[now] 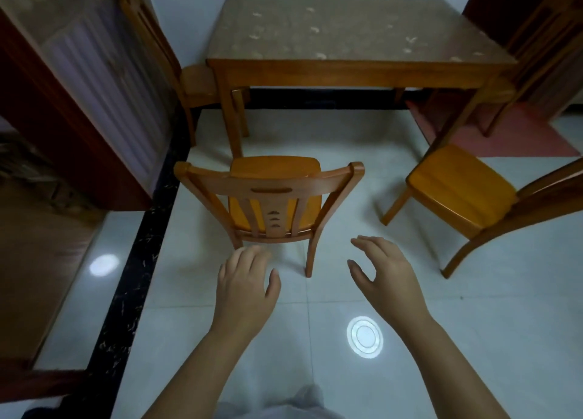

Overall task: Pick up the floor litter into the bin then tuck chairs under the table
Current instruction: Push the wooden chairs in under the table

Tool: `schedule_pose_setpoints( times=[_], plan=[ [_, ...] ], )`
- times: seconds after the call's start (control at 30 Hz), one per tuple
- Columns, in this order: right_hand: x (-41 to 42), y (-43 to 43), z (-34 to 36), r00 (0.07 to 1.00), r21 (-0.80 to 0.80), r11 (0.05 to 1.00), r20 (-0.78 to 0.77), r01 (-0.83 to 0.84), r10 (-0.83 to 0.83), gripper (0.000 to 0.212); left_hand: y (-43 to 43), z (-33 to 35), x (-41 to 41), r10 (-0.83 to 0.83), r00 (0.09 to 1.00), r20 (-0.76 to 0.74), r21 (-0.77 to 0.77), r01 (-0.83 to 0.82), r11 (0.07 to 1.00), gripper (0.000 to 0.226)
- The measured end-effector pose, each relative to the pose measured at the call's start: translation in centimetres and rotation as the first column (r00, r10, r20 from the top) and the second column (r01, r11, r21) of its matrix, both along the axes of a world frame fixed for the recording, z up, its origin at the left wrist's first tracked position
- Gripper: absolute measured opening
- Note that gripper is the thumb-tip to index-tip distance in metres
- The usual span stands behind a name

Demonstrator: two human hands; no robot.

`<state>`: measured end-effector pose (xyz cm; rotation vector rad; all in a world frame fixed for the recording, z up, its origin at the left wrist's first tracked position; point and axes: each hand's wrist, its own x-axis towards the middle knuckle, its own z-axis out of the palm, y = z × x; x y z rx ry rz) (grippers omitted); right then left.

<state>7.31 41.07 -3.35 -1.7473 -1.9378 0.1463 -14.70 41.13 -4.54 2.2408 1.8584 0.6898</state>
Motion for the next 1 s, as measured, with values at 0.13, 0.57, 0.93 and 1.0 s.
schedule_pose_setpoints(
  times=[0.13,0.57,0.93,1.0],
  plan=[
    [-0.5,3.9,0.1,0.997,0.049,0.996,0.031,-0.072,0.07,0.034,2.8,0.2,-0.5,0.021,0.999,0.028,0.058,-0.022,0.998,0.039],
    [-7.5,17.8,-1.1,0.984,-0.042,0.985,0.056,-0.165,0.167,0.037,16.7,-1.5,-7.0,-0.014,1.0,-0.017,0.116,0.016,0.993,0.041],
    [-9.4,23.7,-5.9,0.998,0.052,0.998,0.047,-0.036,0.034,0.047,23.3,-5.8,-8.8,-0.071,0.997,-0.01,0.135,0.071,0.988,0.057],
    [-9.3,23.8,-6.4,1.0,0.11,0.994,0.03,-0.007,0.004,0.045,24.0,-6.3,-8.5,-0.03,0.999,0.032,0.204,0.023,0.979,0.057]
  ],
)
